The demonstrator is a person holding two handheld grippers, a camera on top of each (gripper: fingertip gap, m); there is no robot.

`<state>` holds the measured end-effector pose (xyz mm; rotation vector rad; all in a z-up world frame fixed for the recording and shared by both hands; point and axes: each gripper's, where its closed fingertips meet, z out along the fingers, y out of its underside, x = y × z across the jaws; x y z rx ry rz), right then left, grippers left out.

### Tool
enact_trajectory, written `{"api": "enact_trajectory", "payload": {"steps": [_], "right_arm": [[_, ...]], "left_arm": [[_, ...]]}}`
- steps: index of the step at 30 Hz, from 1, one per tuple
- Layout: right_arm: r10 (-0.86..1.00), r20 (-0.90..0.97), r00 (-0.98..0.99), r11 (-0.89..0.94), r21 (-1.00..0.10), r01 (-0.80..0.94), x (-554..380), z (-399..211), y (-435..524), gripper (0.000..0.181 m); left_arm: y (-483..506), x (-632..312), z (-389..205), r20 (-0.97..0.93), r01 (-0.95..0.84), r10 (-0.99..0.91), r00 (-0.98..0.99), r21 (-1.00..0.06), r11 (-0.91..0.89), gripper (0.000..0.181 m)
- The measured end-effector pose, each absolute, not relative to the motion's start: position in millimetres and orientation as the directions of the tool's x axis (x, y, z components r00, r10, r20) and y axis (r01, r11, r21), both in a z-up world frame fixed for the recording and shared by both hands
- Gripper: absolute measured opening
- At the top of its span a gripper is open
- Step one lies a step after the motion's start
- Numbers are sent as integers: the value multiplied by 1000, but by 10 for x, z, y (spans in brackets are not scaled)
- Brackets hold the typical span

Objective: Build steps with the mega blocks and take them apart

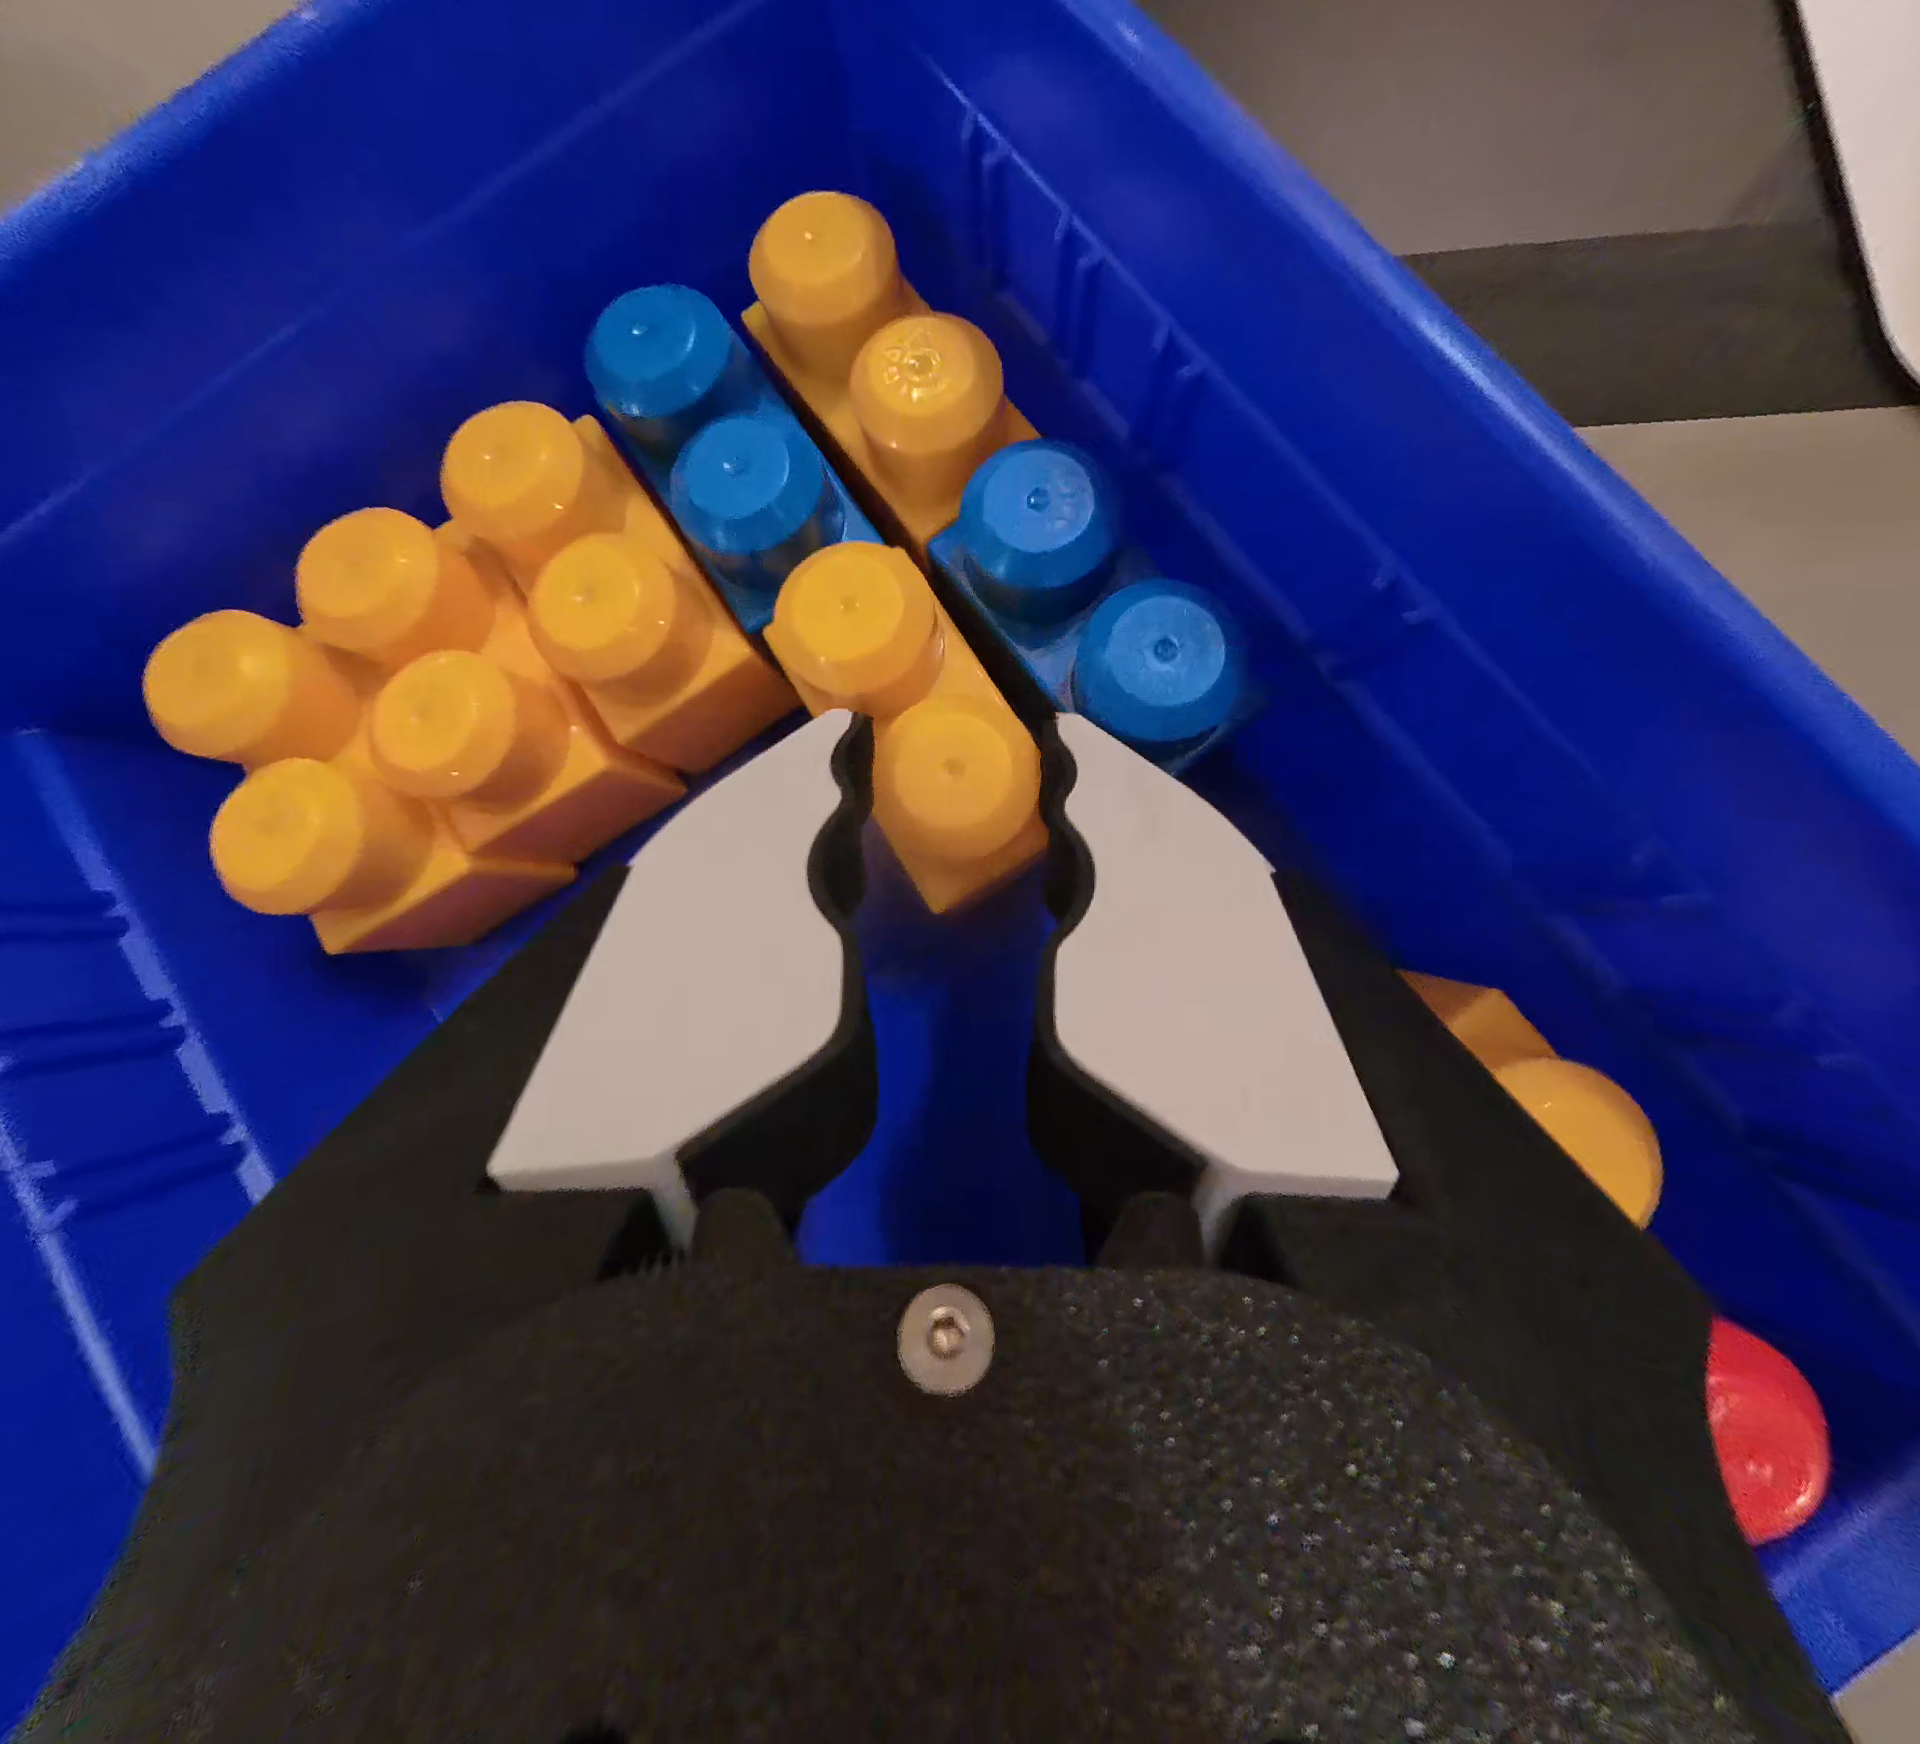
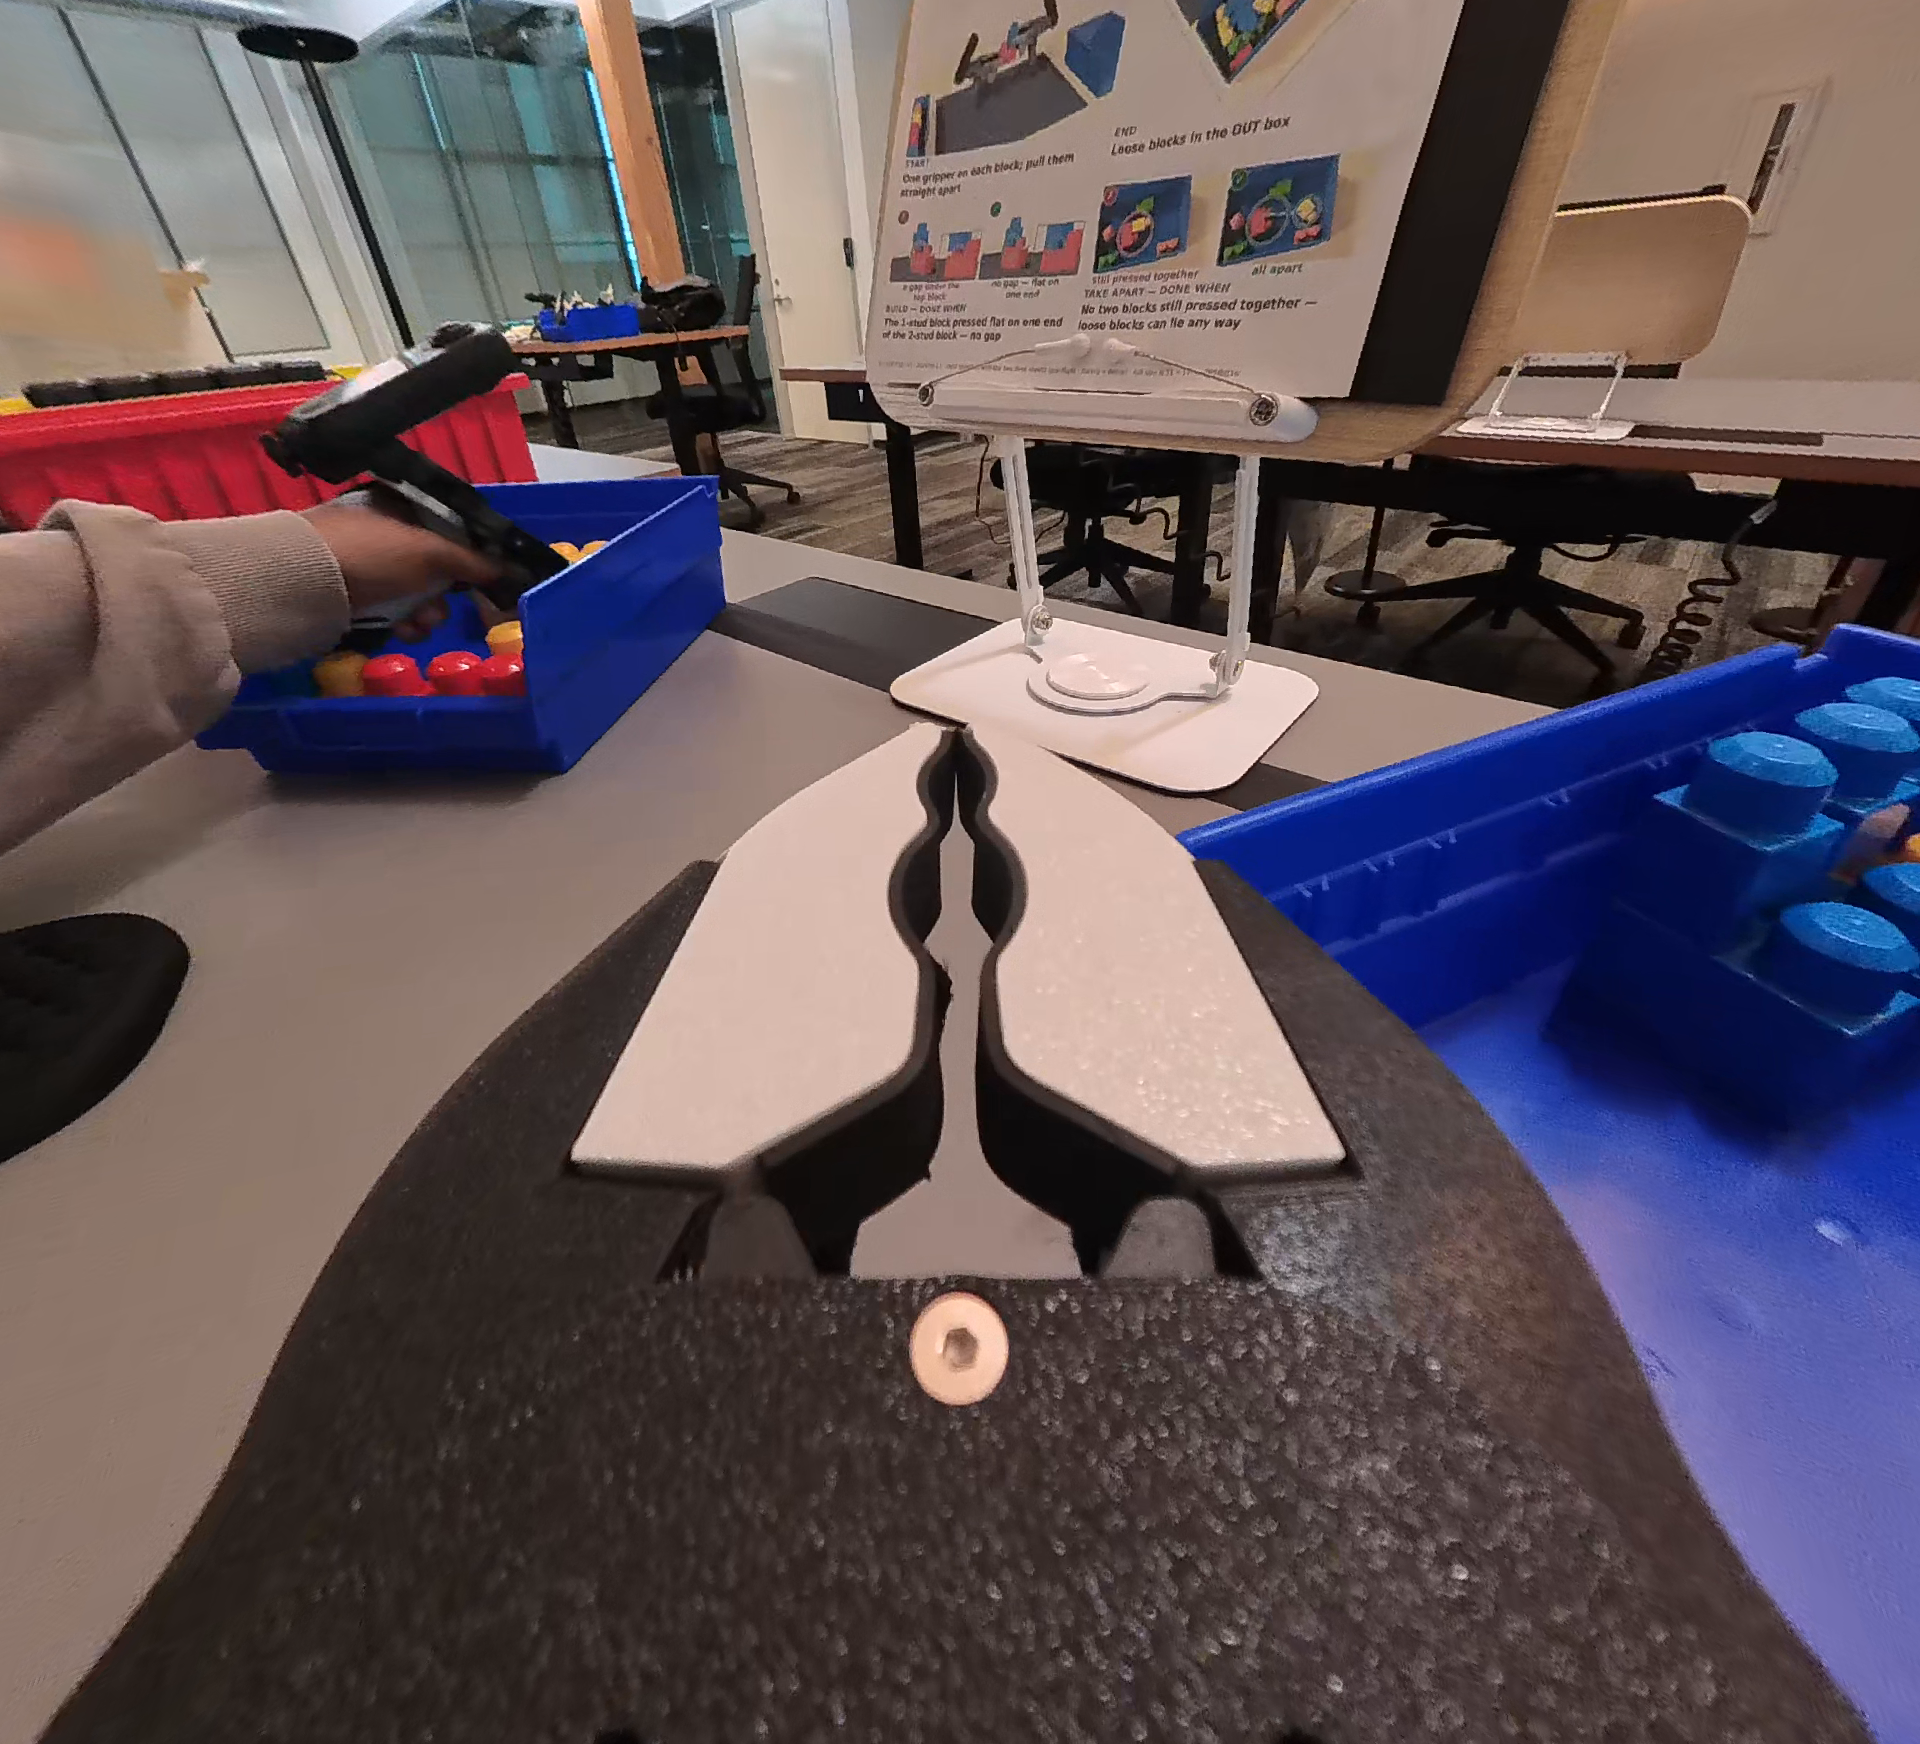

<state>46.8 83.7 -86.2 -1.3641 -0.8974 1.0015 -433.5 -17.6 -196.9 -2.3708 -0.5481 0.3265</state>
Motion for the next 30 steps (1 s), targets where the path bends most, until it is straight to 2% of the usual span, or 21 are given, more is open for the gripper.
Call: {"api": "enact_trajectory", "payload": {"steps": [4, 7, 9, 11, 14, 17, 22, 30], "right_arm": [[937, -61, 345, -44, -997, -57, 497, -834, 852, 0], [936, -66, 345, -46, -997, -66, 513, -816, 868, 0], [937, -65, 343, -45, -997, -66, 510, -815, 872, 0], [941, -61, 334, -42, -997, -63, 499, -818, 856, 0], [947, -48, 318, -31, -998, -60, 478, -817, 811, 0], [951, -50, 304, -34, -998, -58, 463, -832, 782, 0], [957, -29, 287, -12, -998, -60, 453, -829, 742, 0], [963, 14, 269, 25, -999, -38, 406, -862, 685, 0]], "left_arm": [[-237, -4319, -1676, -103, 238, 436, 894, -715, -657, 31], [-218, -4015, -1150, -115, 75, 272, 955, -797, -599, 31], [-212, -3542, -792, -161, -120, 29, 987, -832, -541, 31], [-296, -2882, -540, -225, -328, -278, 934, -848, -416, 31], [-589, -1936, -511, -181, -439, -633, 753, -854, -279, 31], [-867, -1269, -775, -123, -520, -820, 559, -822, -230, 31], [-1188, -505, -1209, -61, -567, -958, 280, -816, -114, 31], [-1179, 249, -1565, -62, -602, -997, 55, -798, 16, 31]]}}
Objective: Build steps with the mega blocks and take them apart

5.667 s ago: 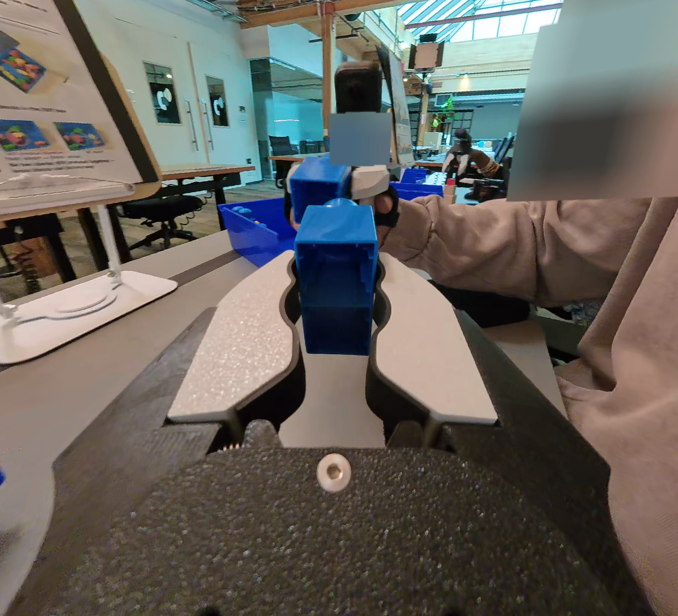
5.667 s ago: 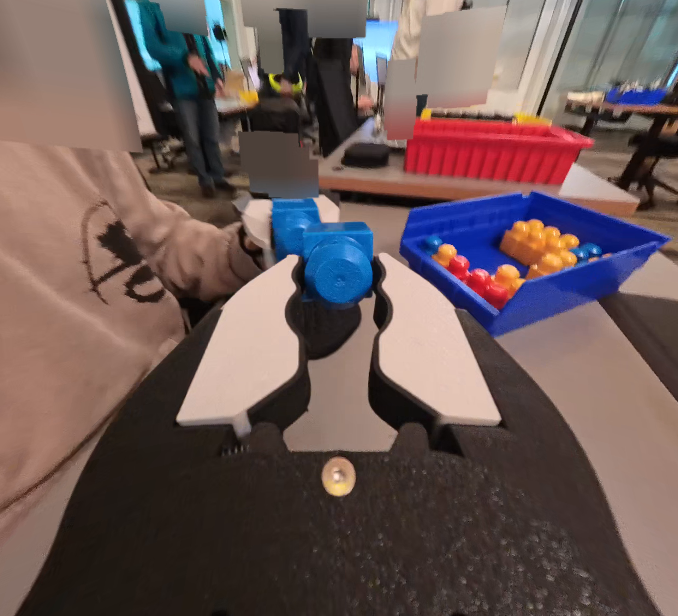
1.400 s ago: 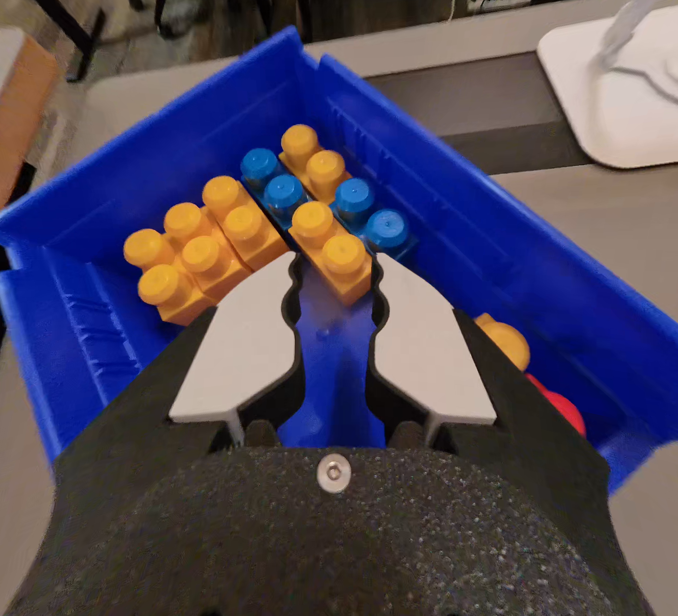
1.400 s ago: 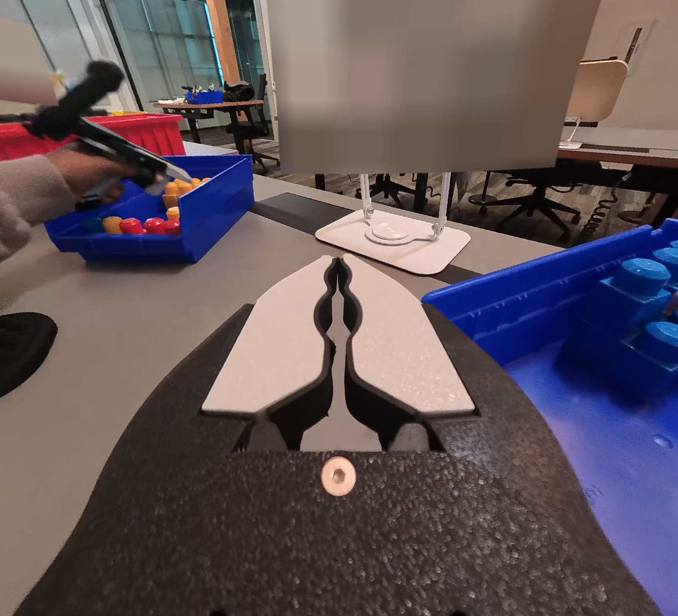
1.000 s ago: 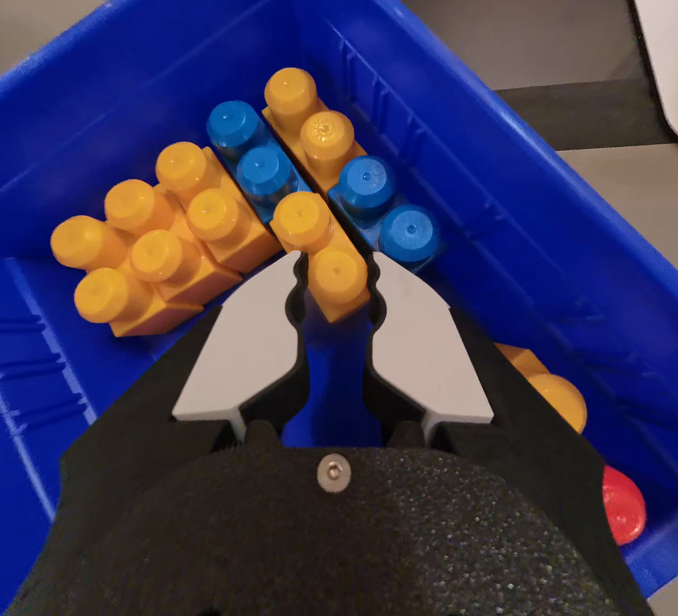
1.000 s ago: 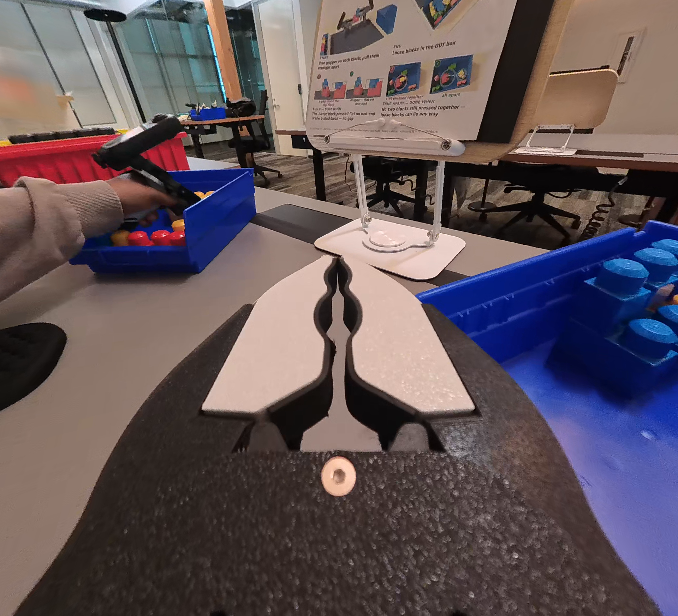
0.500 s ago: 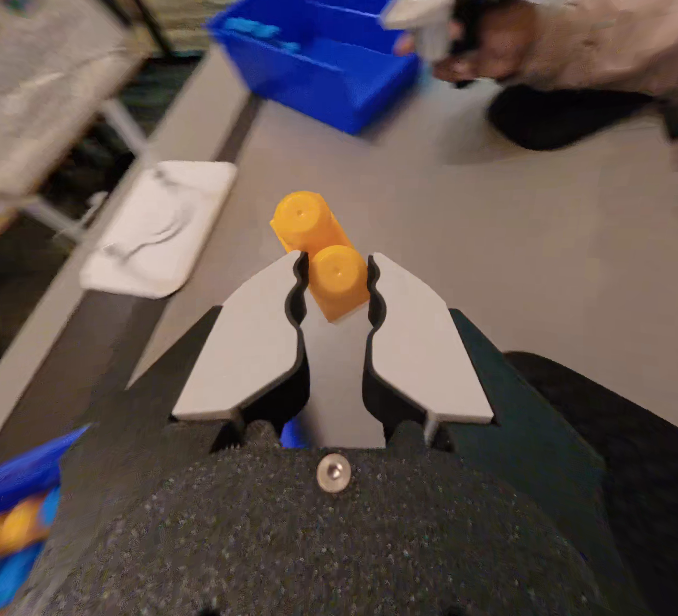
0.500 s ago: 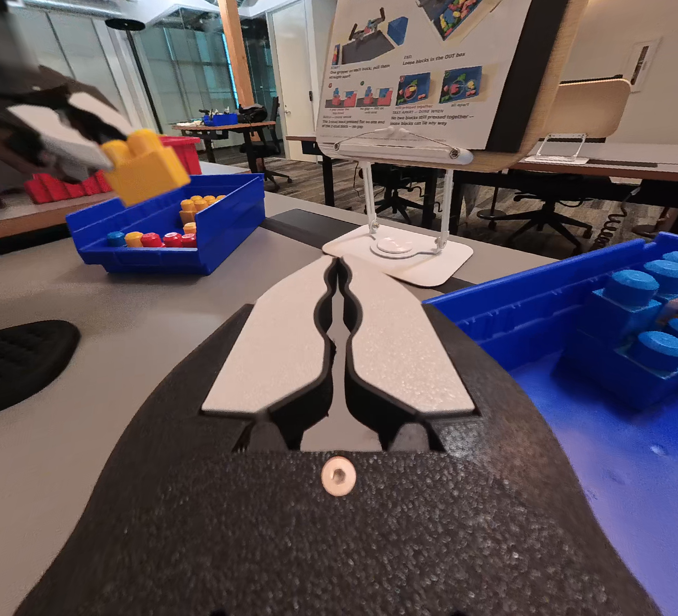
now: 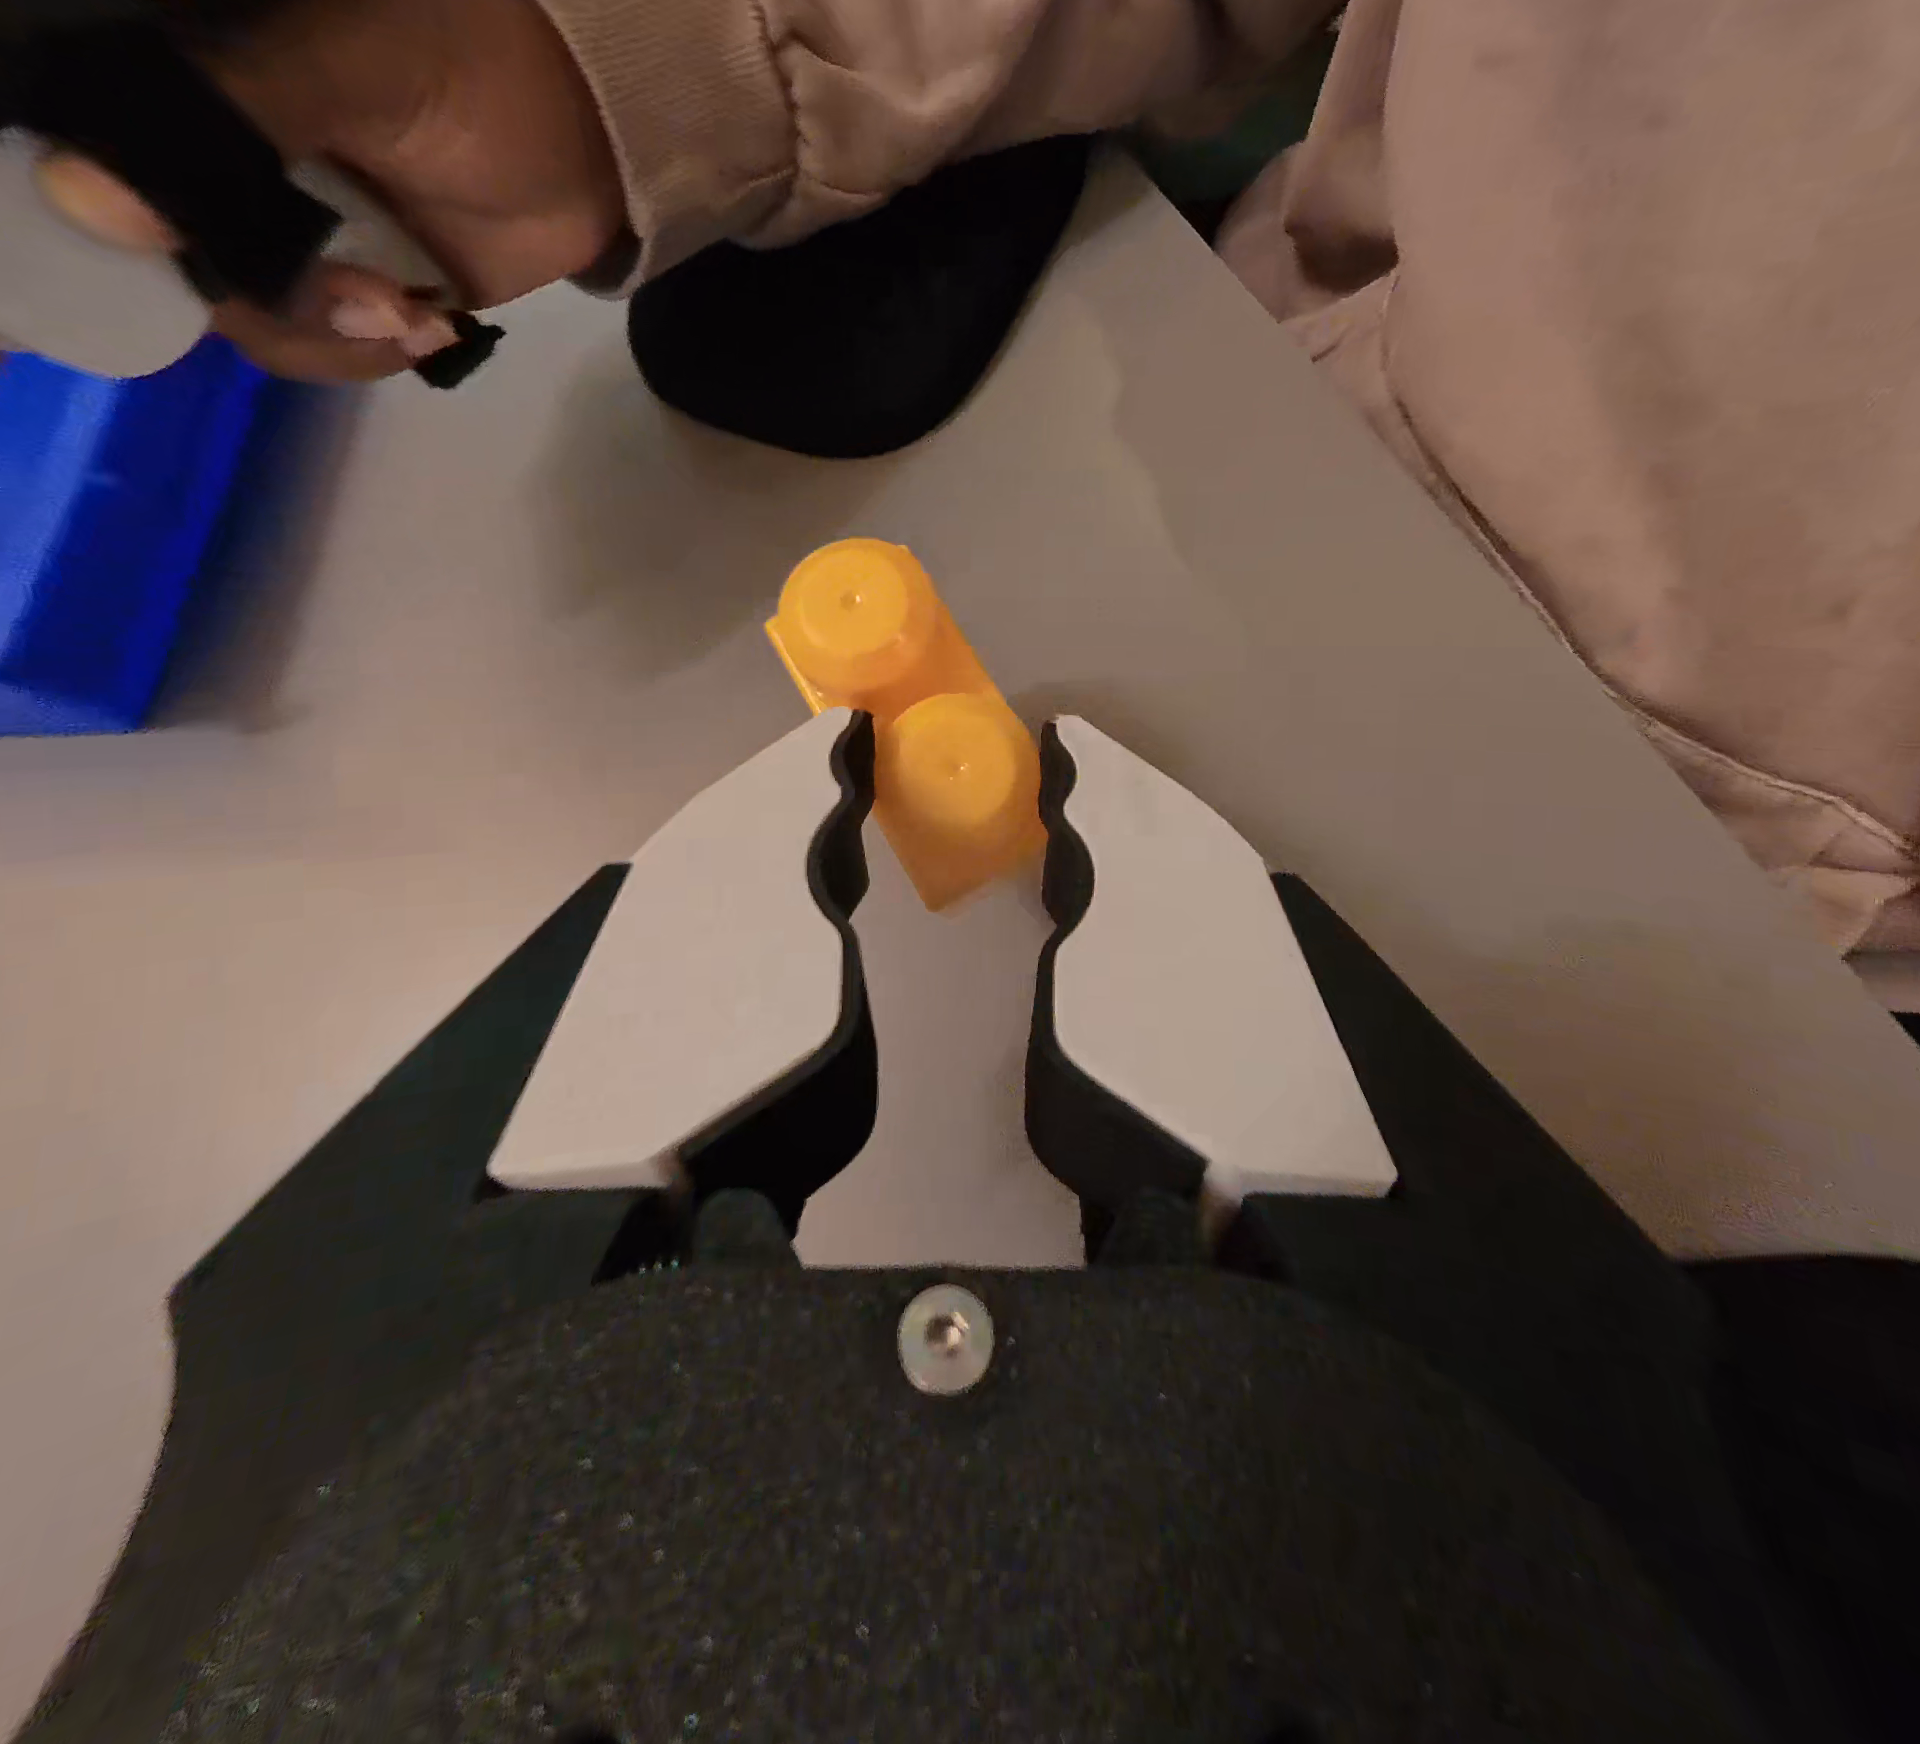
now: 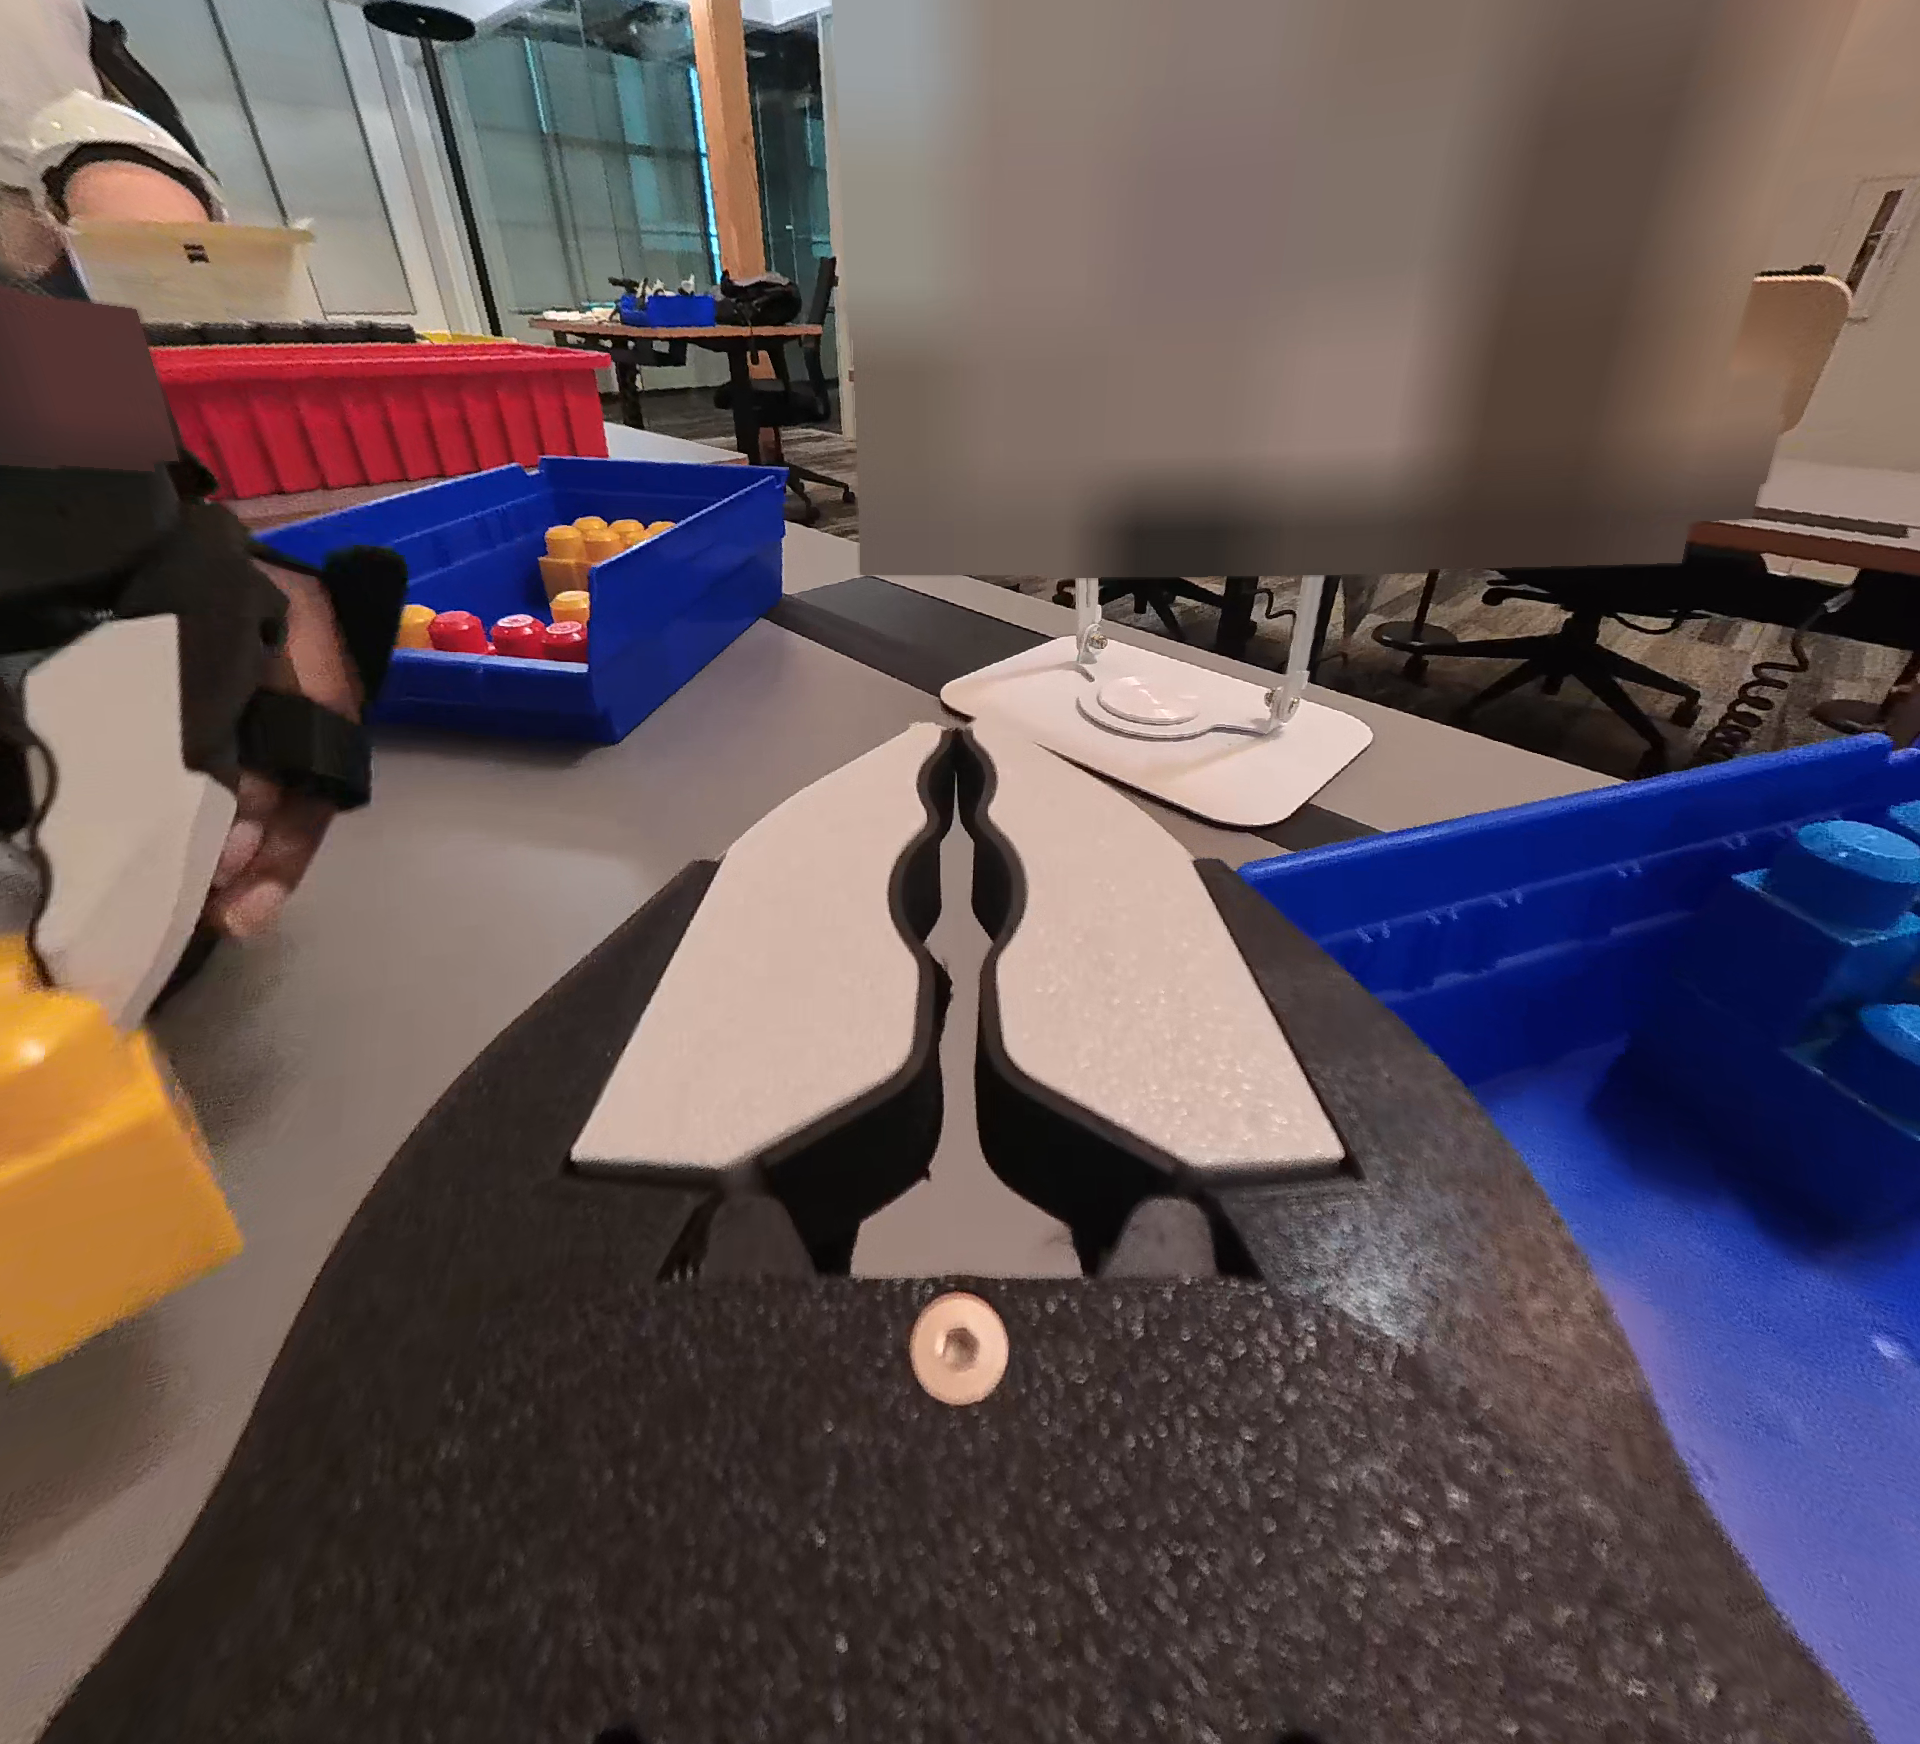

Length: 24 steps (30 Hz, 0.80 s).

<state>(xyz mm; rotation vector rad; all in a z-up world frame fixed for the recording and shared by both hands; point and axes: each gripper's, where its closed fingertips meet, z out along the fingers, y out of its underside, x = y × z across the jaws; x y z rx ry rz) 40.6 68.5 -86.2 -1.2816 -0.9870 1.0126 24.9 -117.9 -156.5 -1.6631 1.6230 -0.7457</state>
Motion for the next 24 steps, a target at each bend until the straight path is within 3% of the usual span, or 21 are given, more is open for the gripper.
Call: {"api": "enact_trajectory", "payload": {"steps": [7, 14, 17, 24], "right_arm": [[960, 9, 280, 22, -999, -41, 425, -852, 700, 0], [941, 3, 338, 16, -999, -37, 496, -853, 822, 0], [941, 5, 340, 17, -999, -31, 491, -869, 827, 0], [945, 4, 327, 13, -1000, -27, 467, -879, 796, 0]], "left_arm": [[-1067, 540, -1871, -42, -643, -998, -53, -763, 67, 31], [-1012, 544, -1963, -74, -635, -997, -5, -770, 61, 36], [-990, 443, -1823, -91, -617, -993, 73, -786, 26, 46], [-582, -901, -1121, -169, -543, -810, 561, -814, -207, 32]]}}
